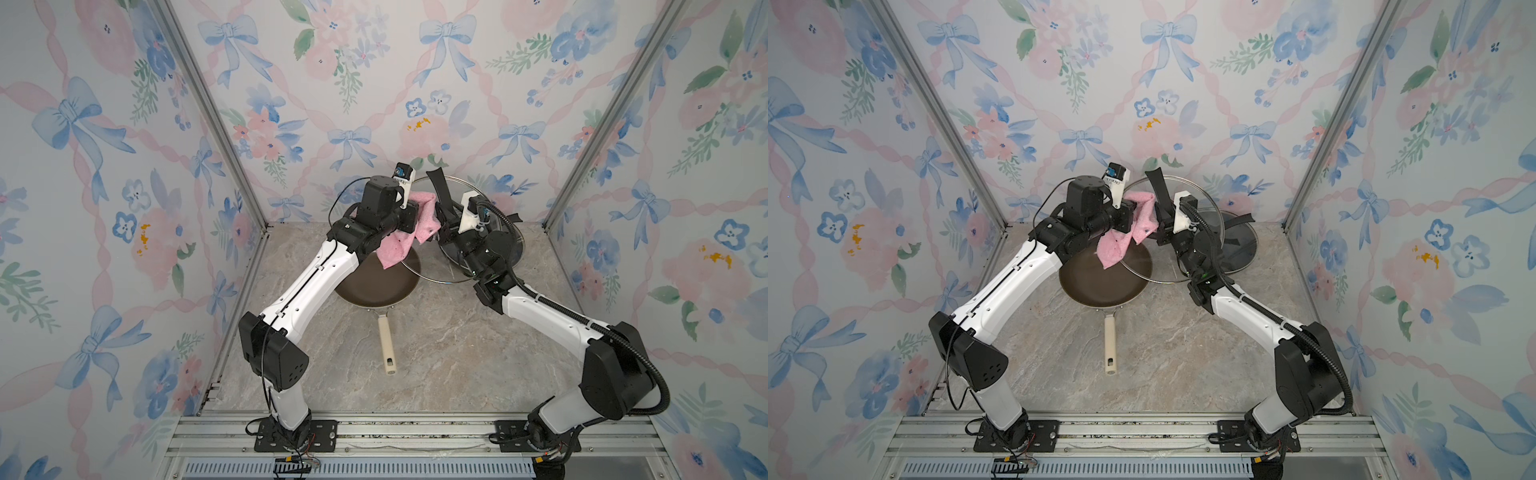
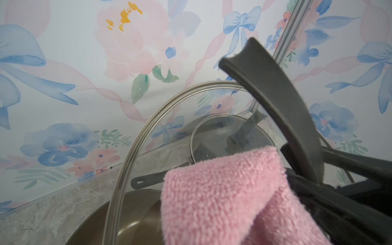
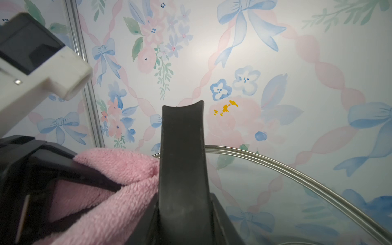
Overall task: Wipe the pot lid with a cloth
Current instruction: Wipe the pot lid.
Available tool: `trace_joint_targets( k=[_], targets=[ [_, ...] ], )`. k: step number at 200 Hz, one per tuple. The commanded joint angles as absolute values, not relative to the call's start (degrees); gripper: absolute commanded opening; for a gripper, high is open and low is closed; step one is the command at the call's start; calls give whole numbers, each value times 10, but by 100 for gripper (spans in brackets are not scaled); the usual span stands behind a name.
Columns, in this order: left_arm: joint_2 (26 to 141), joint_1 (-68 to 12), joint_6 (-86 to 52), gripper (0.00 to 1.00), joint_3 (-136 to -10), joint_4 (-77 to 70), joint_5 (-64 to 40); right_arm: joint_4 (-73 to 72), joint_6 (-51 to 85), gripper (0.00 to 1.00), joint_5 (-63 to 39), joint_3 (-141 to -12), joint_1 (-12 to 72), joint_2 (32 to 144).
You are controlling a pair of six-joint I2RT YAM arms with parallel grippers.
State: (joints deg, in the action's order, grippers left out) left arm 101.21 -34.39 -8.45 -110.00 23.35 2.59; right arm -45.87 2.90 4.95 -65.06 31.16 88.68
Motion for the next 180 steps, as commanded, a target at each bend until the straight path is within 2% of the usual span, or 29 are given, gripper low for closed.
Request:
trace_joint_targets(
  k=[1,17,39,113,132,153,169,180],
  targets=[
    [1028,-393,-65,0,-1074,249,7,-579,24,0,-5,-687,311,857],
    [1036,-410,-87,0,-1056,249,4,-590,41,0,-25,-714,315,883],
    [1041,-395,-119,0,-1046,247,43,-593,62,0,-65,-739,318,903],
    [1029,-238,-138,0,-1029,245,101,-522,61,0,-155,-707,313,842],
    [1010,-226,-140,0,-1021,245,103,-491,55,0,-111,-693,308,821],
    [974,-224,-139,0,-1008,235,110,-483,108,0,25,-684,296,820],
    [935,-223,-139,0,-980,204,95,-416,289,0,173,-697,268,826],
    [908,-223,-143,0,-955,176,76,-276,494,0,196,-729,230,826]
  ],
)
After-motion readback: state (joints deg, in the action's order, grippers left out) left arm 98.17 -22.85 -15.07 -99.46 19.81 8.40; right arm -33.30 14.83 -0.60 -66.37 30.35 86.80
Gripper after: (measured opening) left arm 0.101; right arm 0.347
